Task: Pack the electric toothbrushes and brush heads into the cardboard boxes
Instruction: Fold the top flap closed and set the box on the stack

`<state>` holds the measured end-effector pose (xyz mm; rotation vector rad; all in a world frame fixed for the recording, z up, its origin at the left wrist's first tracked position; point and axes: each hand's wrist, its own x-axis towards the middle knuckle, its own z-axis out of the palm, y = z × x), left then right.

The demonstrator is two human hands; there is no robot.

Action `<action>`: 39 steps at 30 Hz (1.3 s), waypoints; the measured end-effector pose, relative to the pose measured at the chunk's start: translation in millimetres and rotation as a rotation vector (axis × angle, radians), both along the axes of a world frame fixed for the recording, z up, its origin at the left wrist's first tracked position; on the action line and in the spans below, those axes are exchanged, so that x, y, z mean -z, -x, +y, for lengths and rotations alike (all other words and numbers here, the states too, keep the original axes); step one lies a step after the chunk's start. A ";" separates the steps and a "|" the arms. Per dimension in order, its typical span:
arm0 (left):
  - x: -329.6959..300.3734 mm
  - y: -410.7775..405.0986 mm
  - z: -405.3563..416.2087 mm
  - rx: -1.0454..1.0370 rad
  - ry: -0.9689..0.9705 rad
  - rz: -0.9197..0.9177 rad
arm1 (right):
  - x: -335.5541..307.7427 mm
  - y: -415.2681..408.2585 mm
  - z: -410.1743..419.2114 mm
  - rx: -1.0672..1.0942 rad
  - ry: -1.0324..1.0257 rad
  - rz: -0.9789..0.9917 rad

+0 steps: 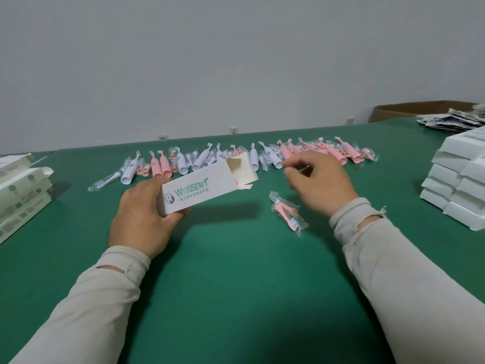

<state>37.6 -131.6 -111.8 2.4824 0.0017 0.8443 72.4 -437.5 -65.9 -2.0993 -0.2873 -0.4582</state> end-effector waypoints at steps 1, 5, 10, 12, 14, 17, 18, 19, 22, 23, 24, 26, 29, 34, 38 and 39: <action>-0.1 0.3 0.5 -0.011 0.003 0.006 | -2.0 -2.3 -8.7 0.080 0.112 -0.006; 0.0 0.7 -2.0 -0.028 -0.009 0.022 | 2.3 -3.3 -13.5 0.092 0.368 0.226; -0.1 0.9 -2.4 -0.039 -0.003 0.030 | -0.4 6.8 -0.5 0.028 0.741 0.471; -0.1 1.0 -3.3 -0.036 0.003 0.033 | -2.6 10.1 0.5 -0.017 0.780 0.491; -0.7 1.8 -5.3 -0.038 0.006 0.037 | -1.7 13.0 1.0 -0.082 0.767 0.462; -2.5 2.5 -5.0 -0.062 0.011 0.040 | -2.0 15.1 2.5 -0.141 0.566 0.308; -3.1 2.6 -4.2 -0.076 0.013 0.041 | -3.3 14.8 3.2 -0.165 0.396 0.244; -3.7 2.8 -3.6 -0.090 0.009 0.046 | -5.5 14.9 3.8 -0.206 0.194 0.193; -4.6 4.1 -5.1 -0.115 -0.027 0.062 | -10.8 16.8 8.6 -0.347 -0.240 0.150; -4.6 4.8 -6.3 -0.117 -0.038 0.062 | -10.0 17.6 11.0 -0.378 -0.262 0.136; -4.7 5.1 -7.2 -0.119 -0.049 0.062 | -7.9 18.1 13.7 -0.391 -0.242 0.114; -5.0 5.2 -7.1 -0.123 -0.075 0.069 | -3.2 18.3 16.6 -0.335 -0.104 0.033; -5.8 5.5 -6.5 -0.130 -0.105 0.087 | -3.1 19.6 16.6 -0.199 0.281 -0.129; -5.9 6.2 -10.8 -0.129 -0.141 0.087 | -8.6 22.2 23.9 -0.076 0.519 -0.217; -5.9 7.0 -15.5 -0.121 -0.177 0.089 | -3.5 24.2 35.2 0.022 0.342 -0.241; -6.0 7.2 -16.1 -0.121 -0.177 0.092 | -1.6 25.1 38.6 0.026 0.269 -0.235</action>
